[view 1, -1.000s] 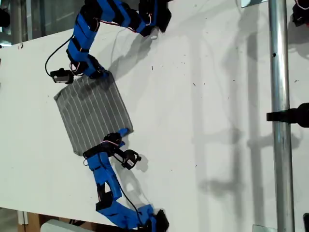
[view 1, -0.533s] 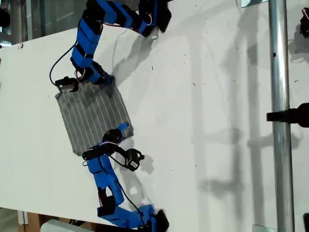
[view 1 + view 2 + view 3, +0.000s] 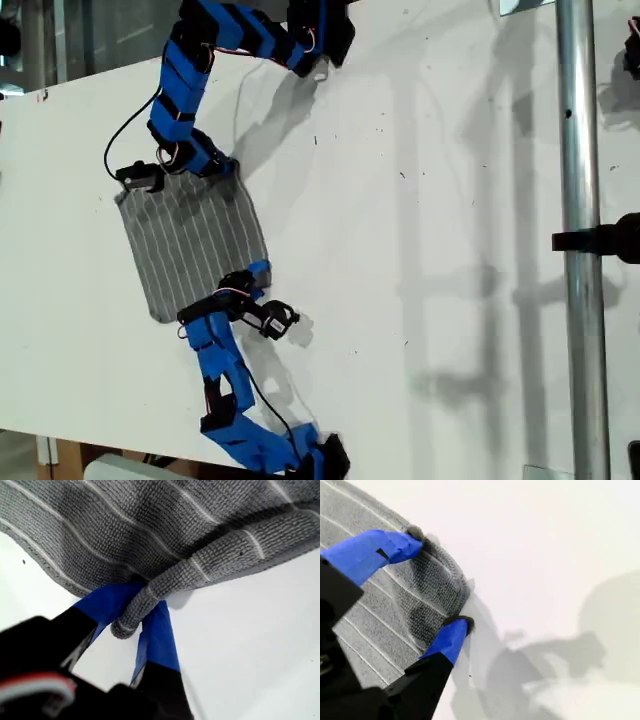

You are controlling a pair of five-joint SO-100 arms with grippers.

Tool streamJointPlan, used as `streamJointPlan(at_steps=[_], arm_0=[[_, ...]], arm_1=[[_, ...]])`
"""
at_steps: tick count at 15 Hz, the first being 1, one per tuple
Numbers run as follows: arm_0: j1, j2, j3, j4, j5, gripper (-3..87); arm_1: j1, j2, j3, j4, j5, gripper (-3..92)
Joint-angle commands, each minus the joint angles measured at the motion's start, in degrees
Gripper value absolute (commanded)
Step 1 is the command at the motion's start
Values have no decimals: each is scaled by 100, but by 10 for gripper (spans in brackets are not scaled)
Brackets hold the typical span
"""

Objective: Grasp corners of a towel and fold twice.

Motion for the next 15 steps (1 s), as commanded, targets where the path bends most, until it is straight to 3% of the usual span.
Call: streamJointPlan(at_steps=[1, 4, 7, 9, 11, 13, 15], arm_0=[[-211, 105, -229, 44, 70, 273], [-193, 79, -176, 325, -35, 4], [167, 158, -149, 563, -202, -29], [360, 483, -149, 809, -545, 5], [378, 984, -167, 1459, -993, 173], [369, 1775, -9, 1600, -773, 280], [220, 2162, -149, 1573, -422, 290]], arm_1=[[-149, 141, -158, -26, 53, -2], [-114, 220, -149, 0, 53, -2], [-132, 343, -167, 35, 53, -2], [-105, 369, -167, 62, 44, -2], [-53, 369, -158, 62, 26, -2], [-9, 369, -158, 53, 9, -2], [9, 334, -149, 26, 9, -2]])
